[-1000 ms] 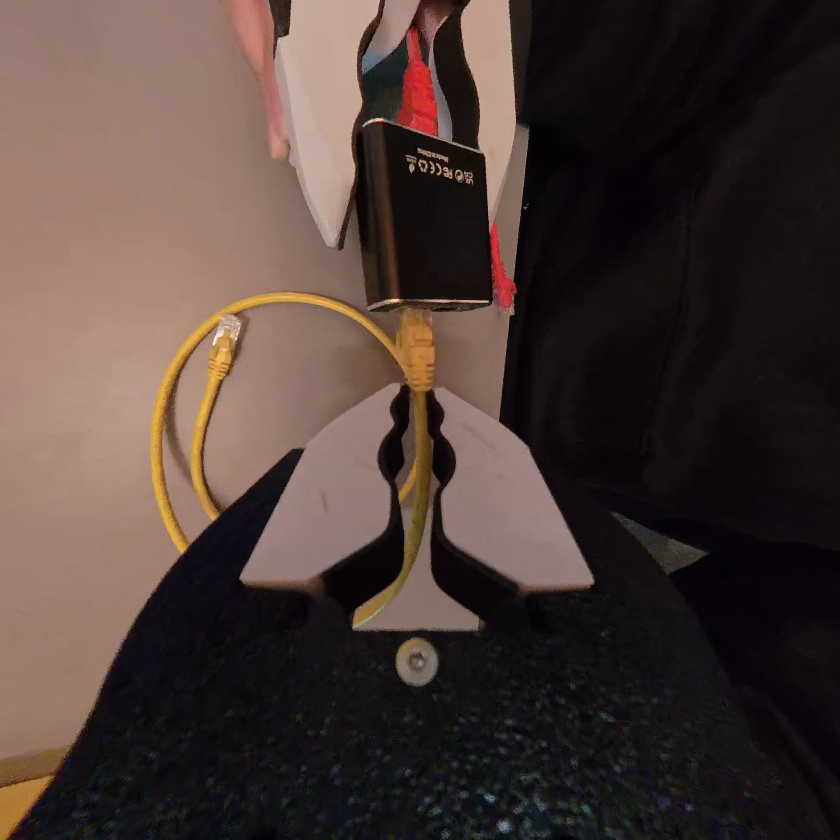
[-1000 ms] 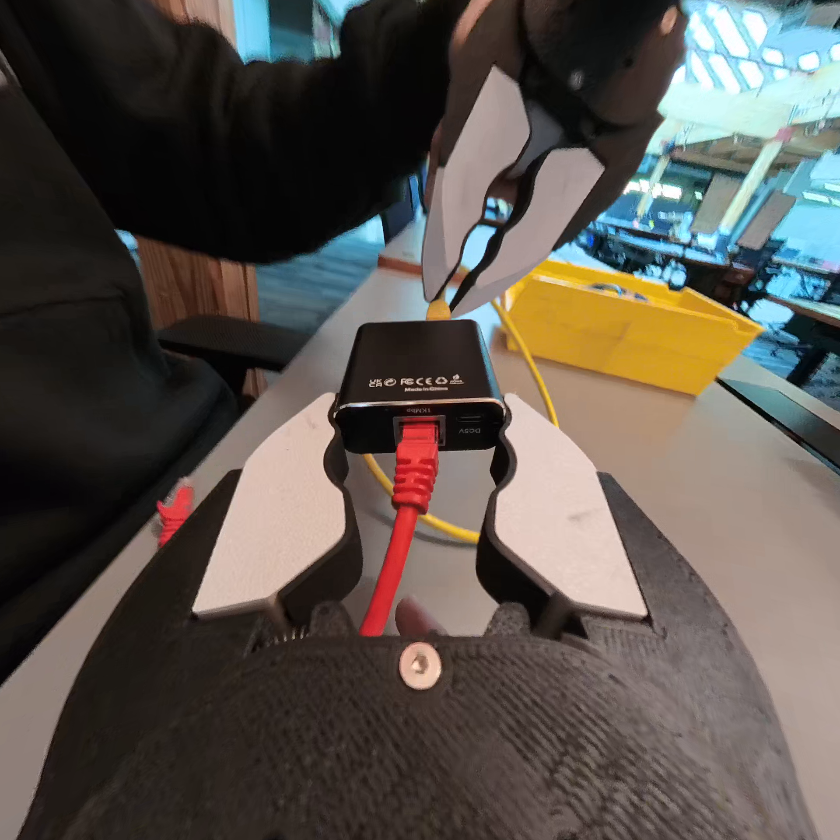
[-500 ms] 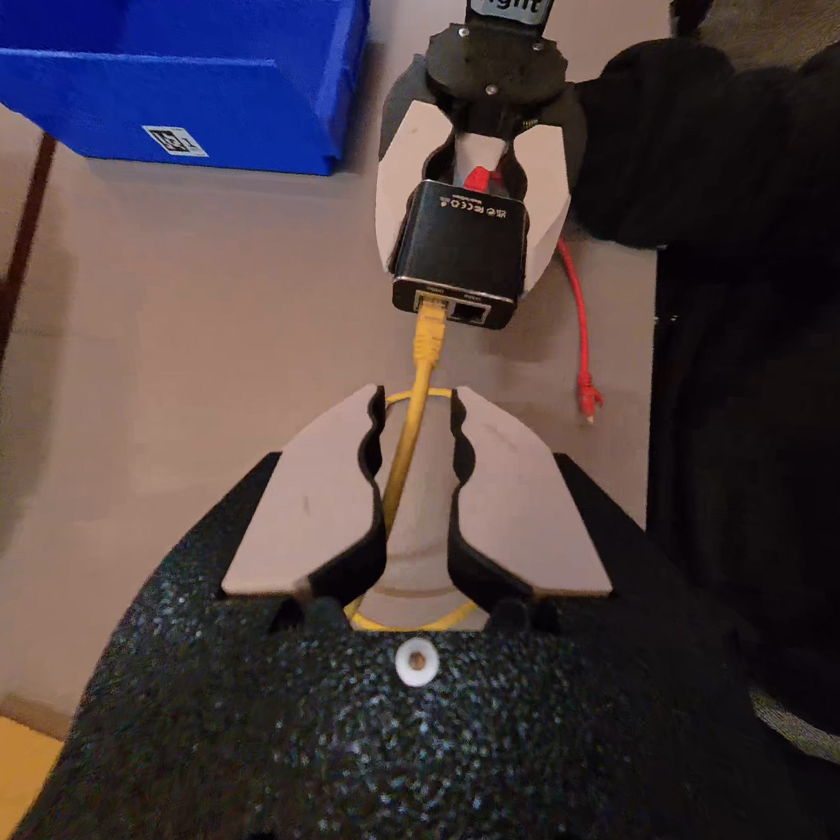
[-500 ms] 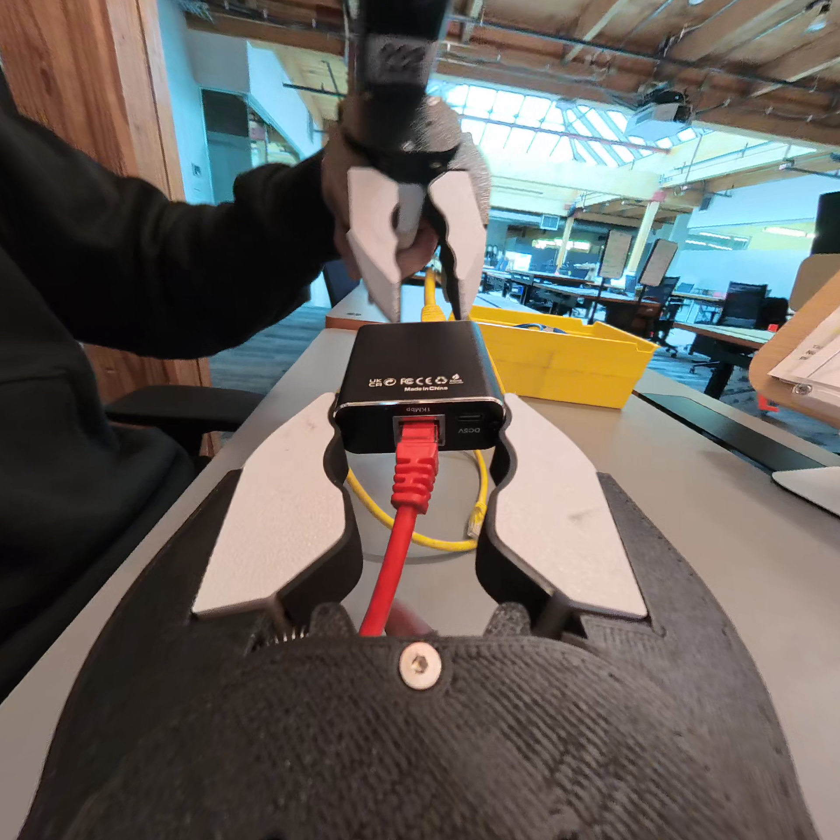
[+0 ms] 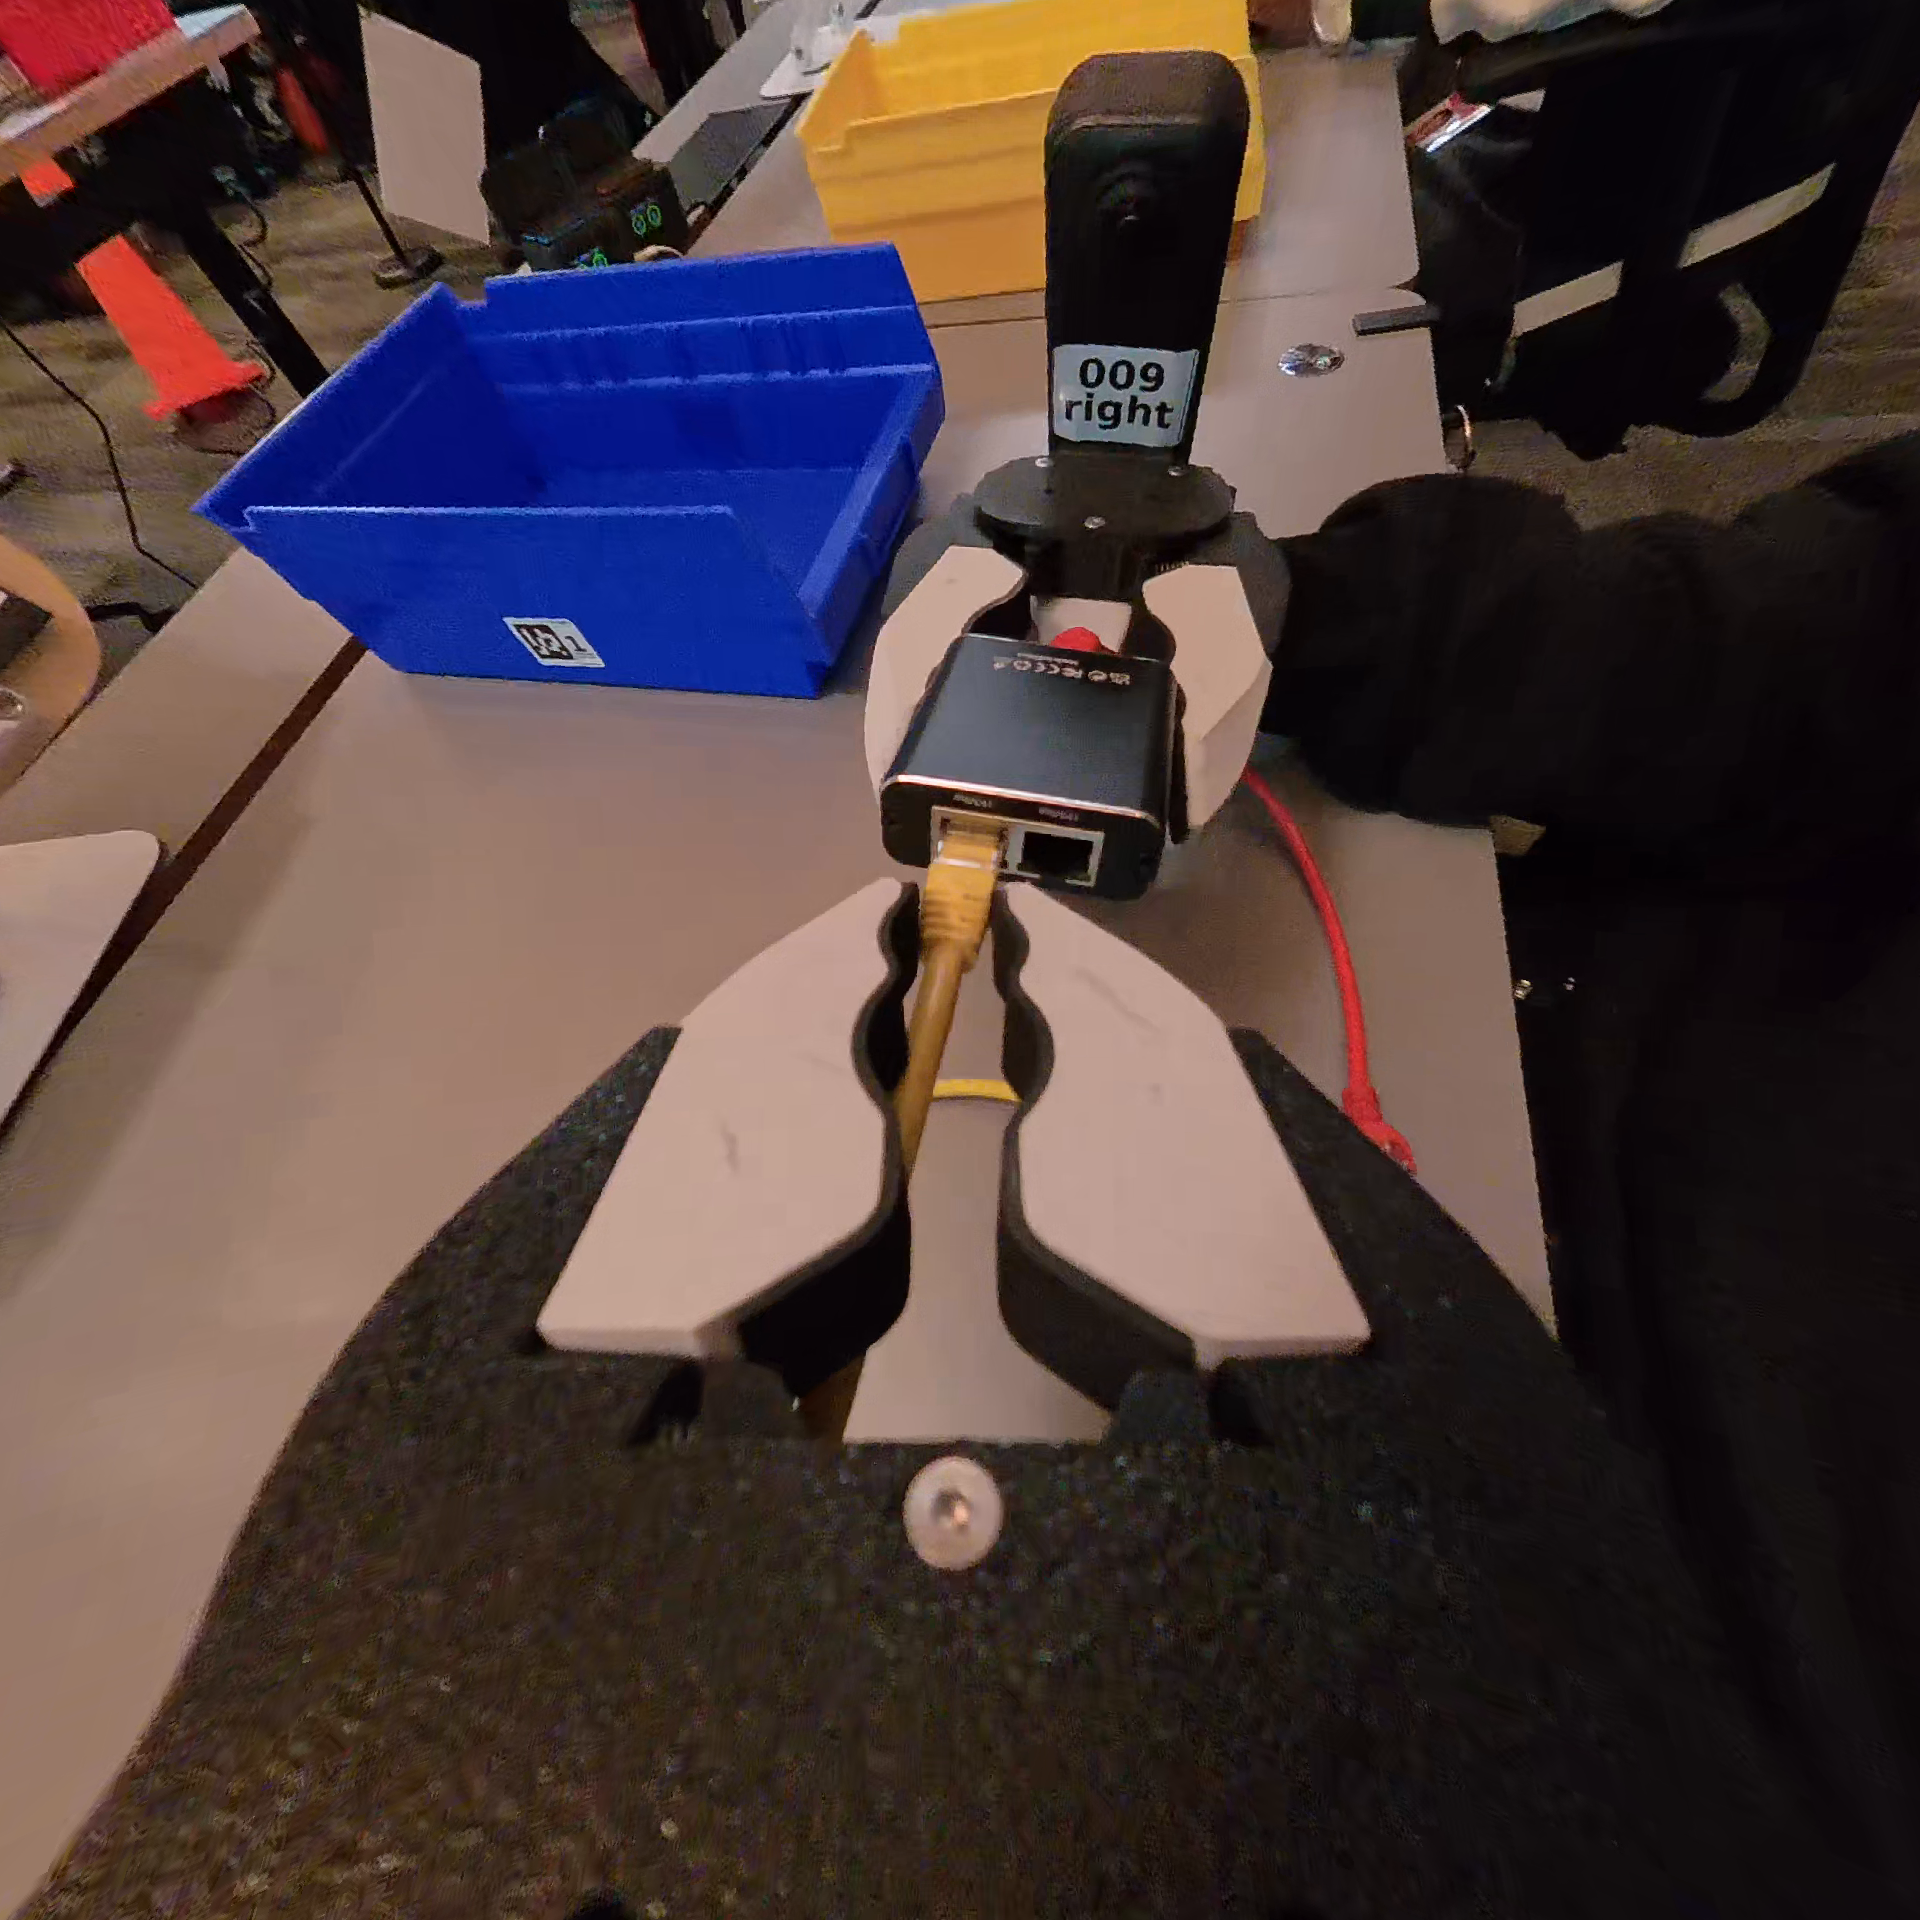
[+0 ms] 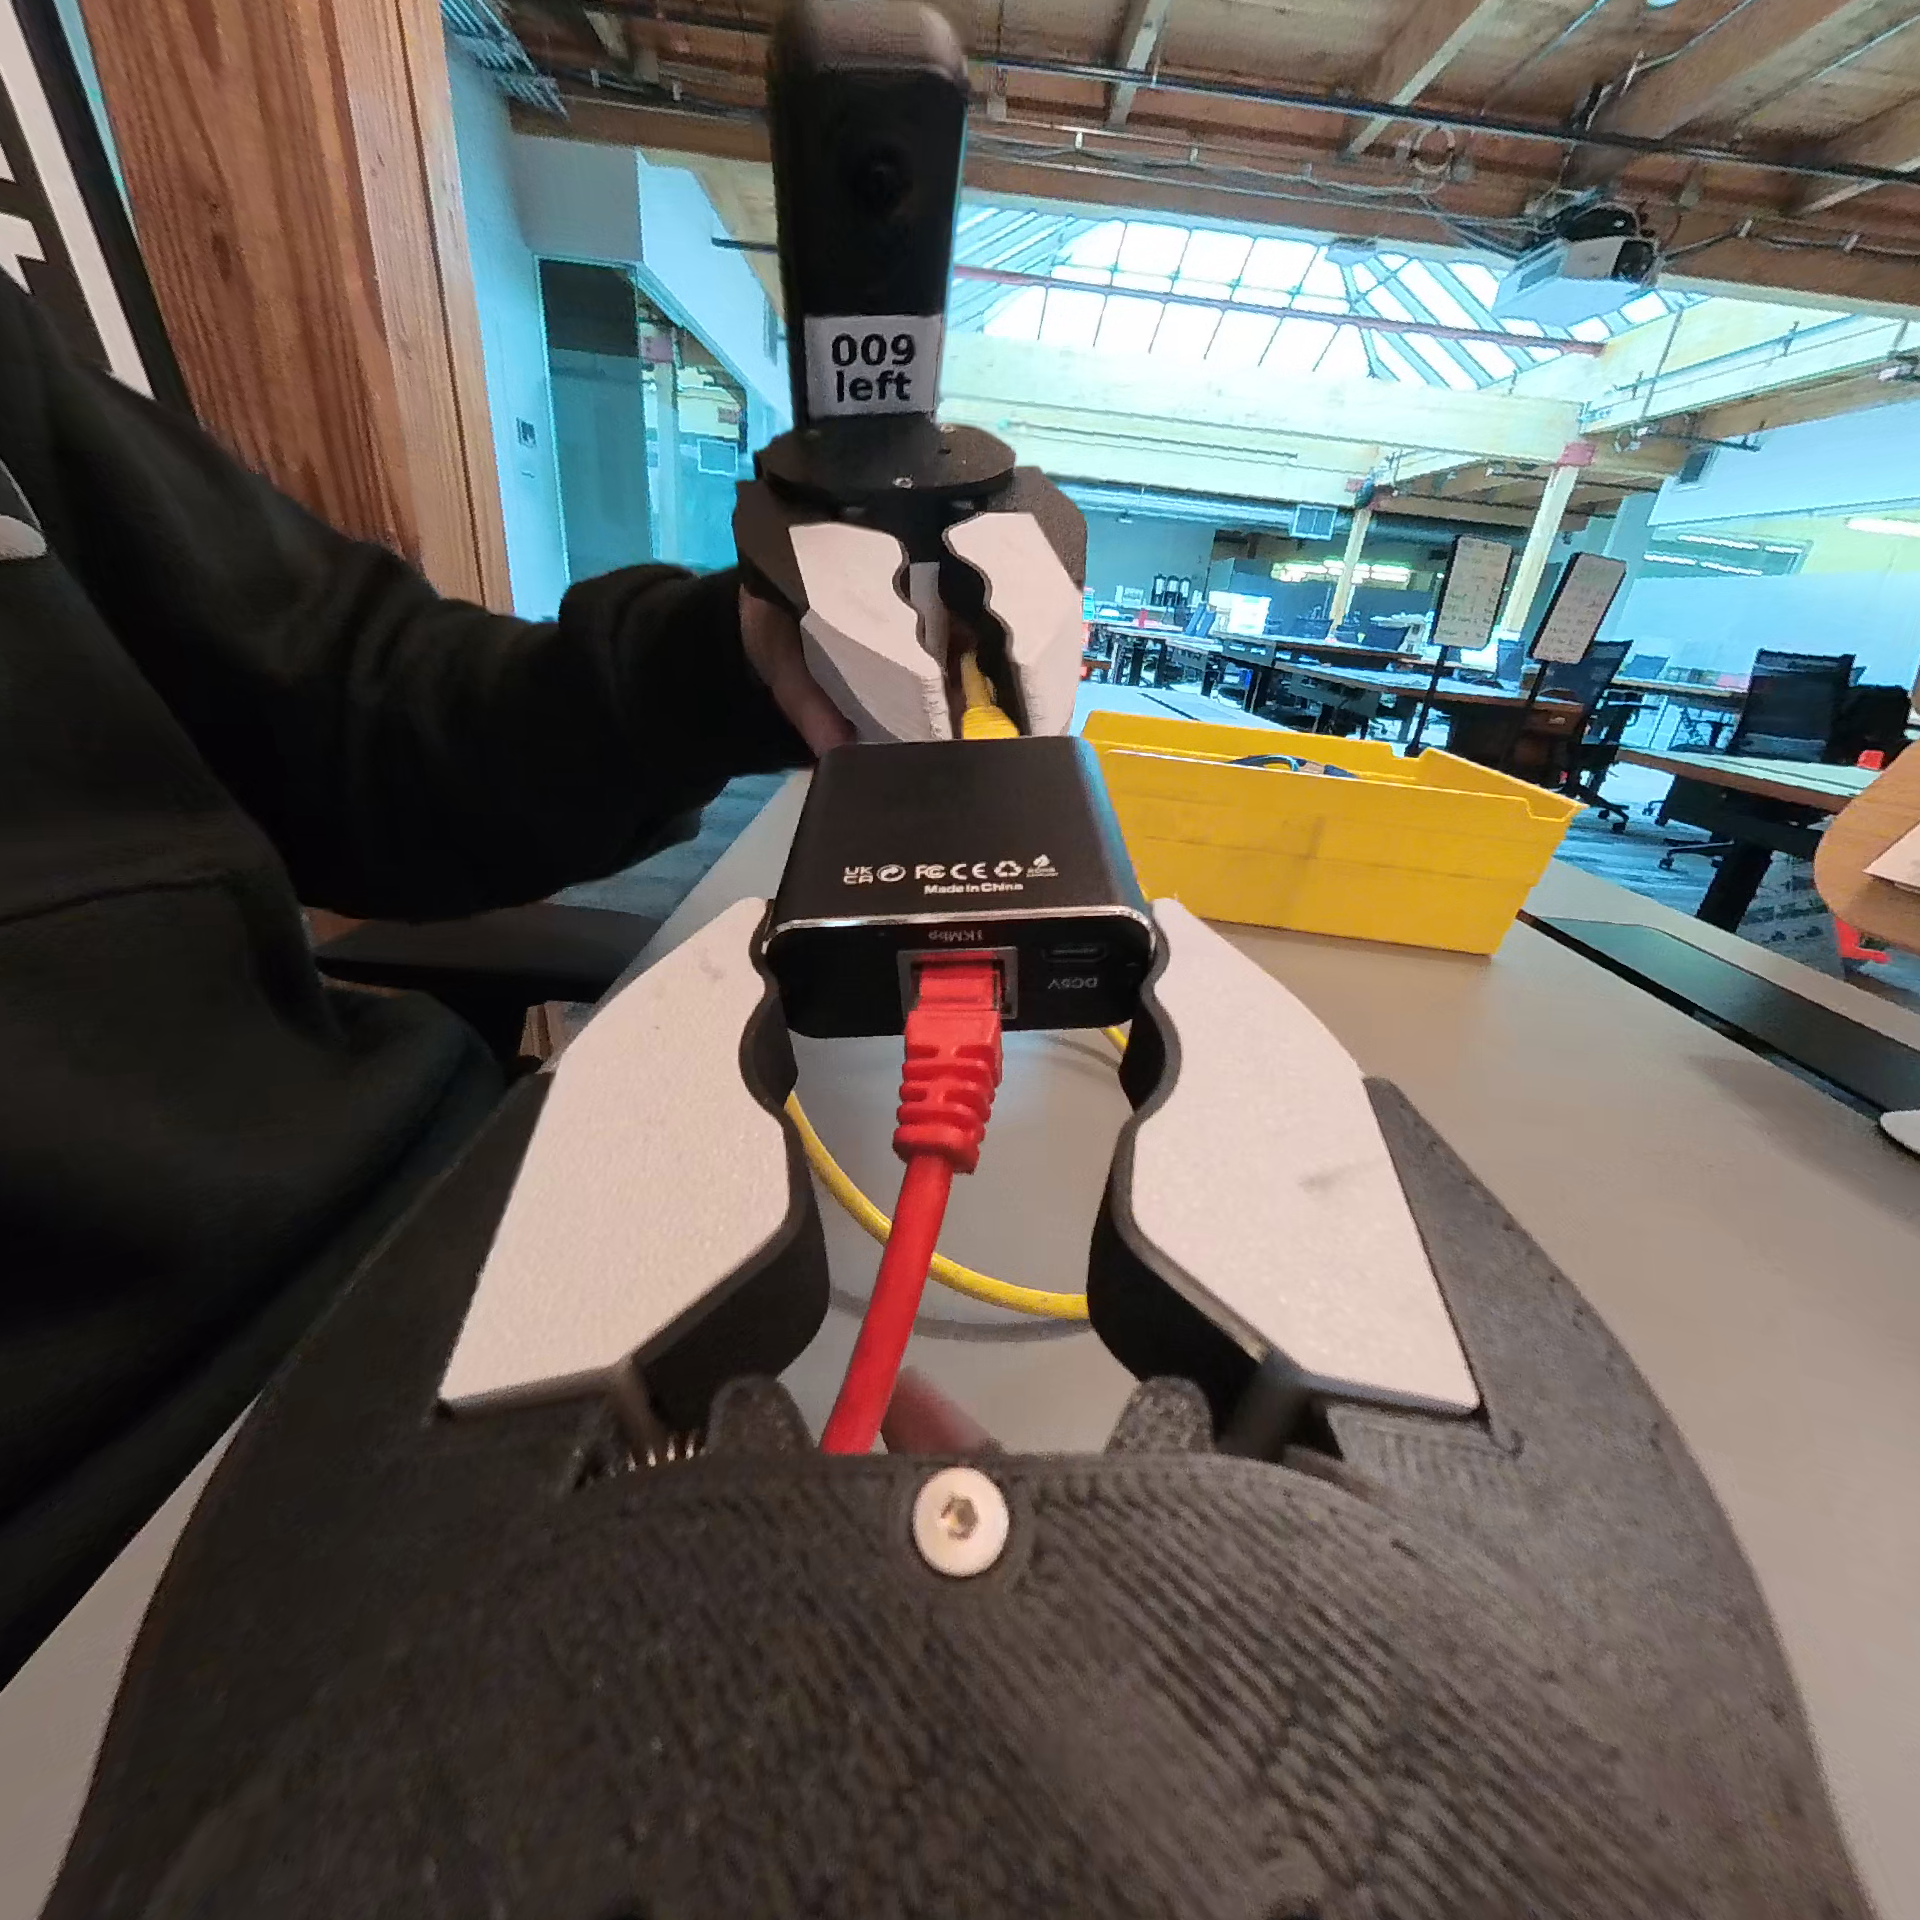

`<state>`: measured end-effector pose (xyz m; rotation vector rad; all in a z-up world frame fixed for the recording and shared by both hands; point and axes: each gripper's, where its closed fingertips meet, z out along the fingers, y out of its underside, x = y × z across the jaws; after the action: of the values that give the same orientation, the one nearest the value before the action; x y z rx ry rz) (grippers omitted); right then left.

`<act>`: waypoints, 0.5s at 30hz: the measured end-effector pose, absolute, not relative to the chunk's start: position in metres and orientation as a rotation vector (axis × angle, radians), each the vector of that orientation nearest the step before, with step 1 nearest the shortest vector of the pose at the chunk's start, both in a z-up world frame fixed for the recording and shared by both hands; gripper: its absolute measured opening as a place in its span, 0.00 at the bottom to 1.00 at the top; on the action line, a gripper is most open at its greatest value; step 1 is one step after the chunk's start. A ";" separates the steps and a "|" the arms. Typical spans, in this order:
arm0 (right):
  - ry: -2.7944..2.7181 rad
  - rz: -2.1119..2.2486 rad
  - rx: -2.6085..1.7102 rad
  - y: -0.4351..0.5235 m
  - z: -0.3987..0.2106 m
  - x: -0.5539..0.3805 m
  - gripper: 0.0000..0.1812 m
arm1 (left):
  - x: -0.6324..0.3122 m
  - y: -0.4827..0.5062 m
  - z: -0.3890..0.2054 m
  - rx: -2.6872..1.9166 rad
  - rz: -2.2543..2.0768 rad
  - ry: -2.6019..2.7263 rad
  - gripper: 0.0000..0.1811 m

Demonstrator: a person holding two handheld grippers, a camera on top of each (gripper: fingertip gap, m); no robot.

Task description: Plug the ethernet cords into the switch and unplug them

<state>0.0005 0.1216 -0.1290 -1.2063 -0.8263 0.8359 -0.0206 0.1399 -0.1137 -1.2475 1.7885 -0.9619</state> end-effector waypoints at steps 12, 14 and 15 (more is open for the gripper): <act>-0.827 0.903 -1.235 0.121 -0.133 -0.006 0.34 | -0.024 0.138 -0.114 -1.195 -0.981 1.800 0.06; -0.815 0.902 -1.229 0.121 -0.132 -0.005 0.34 | -0.020 0.138 -0.112 -1.202 -0.997 1.811 0.06; -0.804 0.895 -1.232 0.122 -0.131 -0.004 0.34 | -0.019 0.139 -0.111 -1.201 -0.995 1.816 0.06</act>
<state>-0.0039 0.1224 -0.1313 -1.2316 -0.8037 0.8949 -0.0188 0.1389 -0.1114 -1.2009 1.8160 -0.9948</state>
